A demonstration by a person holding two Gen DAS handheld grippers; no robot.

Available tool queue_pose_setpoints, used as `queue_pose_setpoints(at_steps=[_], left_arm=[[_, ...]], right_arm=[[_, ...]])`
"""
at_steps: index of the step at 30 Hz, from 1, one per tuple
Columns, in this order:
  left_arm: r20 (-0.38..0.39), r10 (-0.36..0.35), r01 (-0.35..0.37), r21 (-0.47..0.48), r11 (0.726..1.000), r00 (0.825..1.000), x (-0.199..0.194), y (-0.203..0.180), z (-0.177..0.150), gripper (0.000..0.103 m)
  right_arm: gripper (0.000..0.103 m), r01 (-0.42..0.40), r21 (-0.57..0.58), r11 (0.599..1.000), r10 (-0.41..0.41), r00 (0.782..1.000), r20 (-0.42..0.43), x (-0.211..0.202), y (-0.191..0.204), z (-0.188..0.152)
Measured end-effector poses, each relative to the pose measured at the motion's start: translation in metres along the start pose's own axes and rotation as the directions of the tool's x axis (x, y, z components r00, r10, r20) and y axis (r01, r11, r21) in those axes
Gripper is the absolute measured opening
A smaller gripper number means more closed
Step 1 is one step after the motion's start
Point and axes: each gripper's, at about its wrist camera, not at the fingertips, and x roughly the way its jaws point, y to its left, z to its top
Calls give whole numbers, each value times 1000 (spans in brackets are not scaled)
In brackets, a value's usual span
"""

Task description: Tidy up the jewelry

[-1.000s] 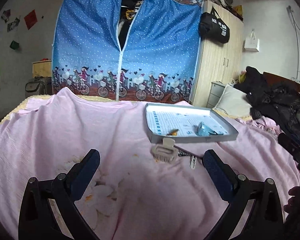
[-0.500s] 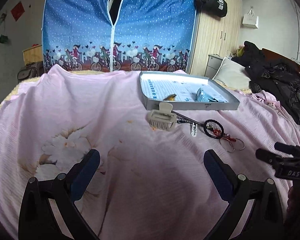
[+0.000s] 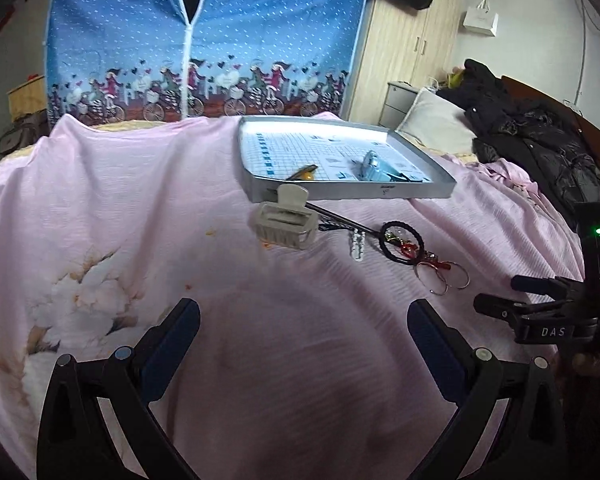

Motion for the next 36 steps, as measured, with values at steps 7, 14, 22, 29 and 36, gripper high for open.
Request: queue_pose_setpoints(at_steps=[7,14,22,29,36], left_arm=[[-58,-56,57,21,998,997,33,-2,23,100],[-95,-63,67,39,997,993,66,-2,36,70],[-113,-121,130,75,989,986,86,-14,45,52],[-169,-71,101,174,980,983,118,-40,50,39],[-220,-46,92,206,974,974,139,-43,41,18]], right_arm=[[86,-127,40,991,127,992,-3,21,-11,14],[68,-149,-6,989,149,989,5,33,-5,19],[61,-131,-32,991,131,991,12,38,-3,20],[61,-134,-33,990,135,991,13,38,-2,20],[61,-128,-28,991,128,992,12,40,-3,19]])
